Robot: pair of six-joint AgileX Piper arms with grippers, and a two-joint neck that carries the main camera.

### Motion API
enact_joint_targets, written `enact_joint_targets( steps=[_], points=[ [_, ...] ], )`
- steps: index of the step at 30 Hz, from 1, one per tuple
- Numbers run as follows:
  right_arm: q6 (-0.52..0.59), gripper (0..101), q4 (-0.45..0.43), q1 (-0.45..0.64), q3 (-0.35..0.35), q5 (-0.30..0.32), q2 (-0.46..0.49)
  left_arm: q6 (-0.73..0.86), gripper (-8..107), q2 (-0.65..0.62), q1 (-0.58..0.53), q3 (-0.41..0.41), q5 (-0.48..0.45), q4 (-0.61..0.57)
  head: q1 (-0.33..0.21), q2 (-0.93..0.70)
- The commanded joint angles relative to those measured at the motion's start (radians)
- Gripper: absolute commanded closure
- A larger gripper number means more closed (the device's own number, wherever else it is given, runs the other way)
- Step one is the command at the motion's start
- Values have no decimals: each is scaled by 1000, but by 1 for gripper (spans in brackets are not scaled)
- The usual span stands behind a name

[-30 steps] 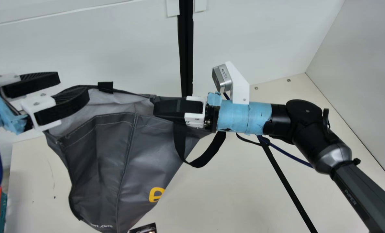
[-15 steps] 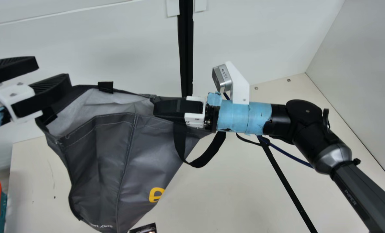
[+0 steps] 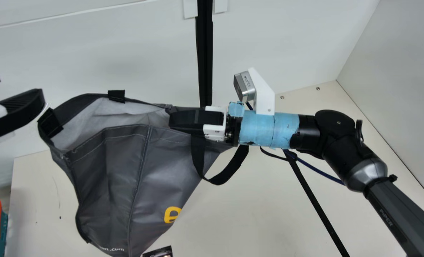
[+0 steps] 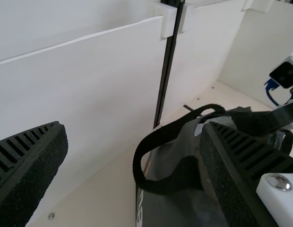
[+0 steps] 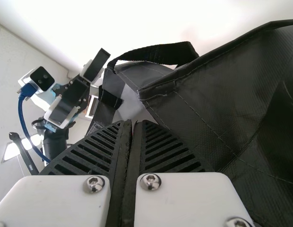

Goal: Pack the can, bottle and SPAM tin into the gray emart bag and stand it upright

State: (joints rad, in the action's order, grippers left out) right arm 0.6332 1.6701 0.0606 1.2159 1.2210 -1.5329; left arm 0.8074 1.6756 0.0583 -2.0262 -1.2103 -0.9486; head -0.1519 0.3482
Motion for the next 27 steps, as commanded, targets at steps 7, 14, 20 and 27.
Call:
enact_joint_targets(
  steps=[7, 14, 20, 27],
  points=[
    [0, 101, 0, 0, 0, 0, 0, -1, 9, -62, 21, 76, -10, 184, -23, 1],
    [0, 101, 0, 0, 0, 0, 0, -6, 9, -122, 30, 172, -10, 370, -23, 1],
    [0, 101, 0, 0, 0, 0, 0, -19, 9, -170, 36, 251, -10, 514, -23, 1],
    [0, 101, 0, 0, 0, 0, 0, -35, 9, -216, 40, 327, -10, 645, -23, 1]
  ],
)
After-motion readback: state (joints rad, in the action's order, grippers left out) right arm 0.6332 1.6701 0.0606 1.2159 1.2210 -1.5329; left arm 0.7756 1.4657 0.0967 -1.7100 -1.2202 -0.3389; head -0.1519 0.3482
